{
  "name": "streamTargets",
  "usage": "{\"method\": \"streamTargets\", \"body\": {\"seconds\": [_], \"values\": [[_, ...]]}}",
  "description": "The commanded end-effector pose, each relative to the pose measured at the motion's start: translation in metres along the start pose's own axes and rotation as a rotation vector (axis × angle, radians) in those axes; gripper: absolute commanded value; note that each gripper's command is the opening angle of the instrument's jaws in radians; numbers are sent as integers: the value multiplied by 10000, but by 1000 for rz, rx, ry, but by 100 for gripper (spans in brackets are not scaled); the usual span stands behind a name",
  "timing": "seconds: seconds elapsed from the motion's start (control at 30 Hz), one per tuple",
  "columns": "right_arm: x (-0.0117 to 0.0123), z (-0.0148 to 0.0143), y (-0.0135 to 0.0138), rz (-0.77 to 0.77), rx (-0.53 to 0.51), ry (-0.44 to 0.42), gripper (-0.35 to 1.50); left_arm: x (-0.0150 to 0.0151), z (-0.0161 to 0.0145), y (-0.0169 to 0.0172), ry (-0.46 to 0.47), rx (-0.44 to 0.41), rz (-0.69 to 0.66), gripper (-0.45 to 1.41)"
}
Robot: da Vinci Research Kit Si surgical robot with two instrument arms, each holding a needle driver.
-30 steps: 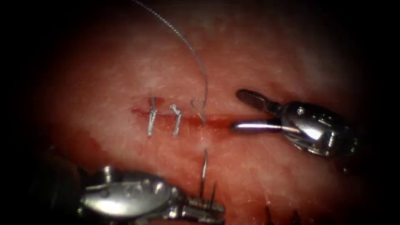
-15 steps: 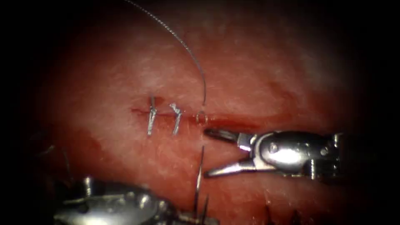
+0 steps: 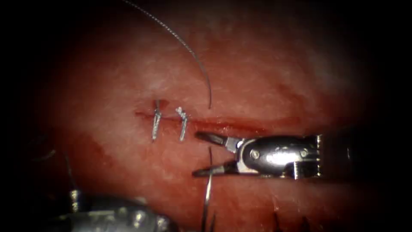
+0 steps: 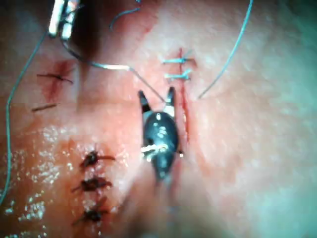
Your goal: Wound Closure
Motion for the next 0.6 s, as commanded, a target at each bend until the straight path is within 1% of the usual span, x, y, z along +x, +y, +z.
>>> {"method": "streamTargets", "body": {"seconds": [0.03,0.17,0.27,0.3,0.33,0.37,0.4,0.47,0.6], "values": [[-6,6,-7,13,-4,-5,81,-7,2,7,-5,7,20,-45],[-8,5,-6,30,-8,-7,81,9,-12,17,-8,51,82,-45],[-9,6,-7,59,-6,-12,73,20,-22,24,-12,70,117,-45],[-9,6,-7,70,-5,-15,59,23,-24,26,-14,81,130,-45],[-8,6,-7,88,-7,-18,39,27,-26,28,-16,97,144,-45],[-8,6,-7,101,2,-17,9,28,-26,29,-17,100,148,-45],[-6,5,-7,132,26,-21,-35,29,-25,31,-19,112,161,-45],[-4,4,-5,165,31,-25,-35,29,-23,31,-20,118,166,-45],[4,0,-2,226,-2,-34,-35,27,-23,32,-23,123,189,-45]]}}
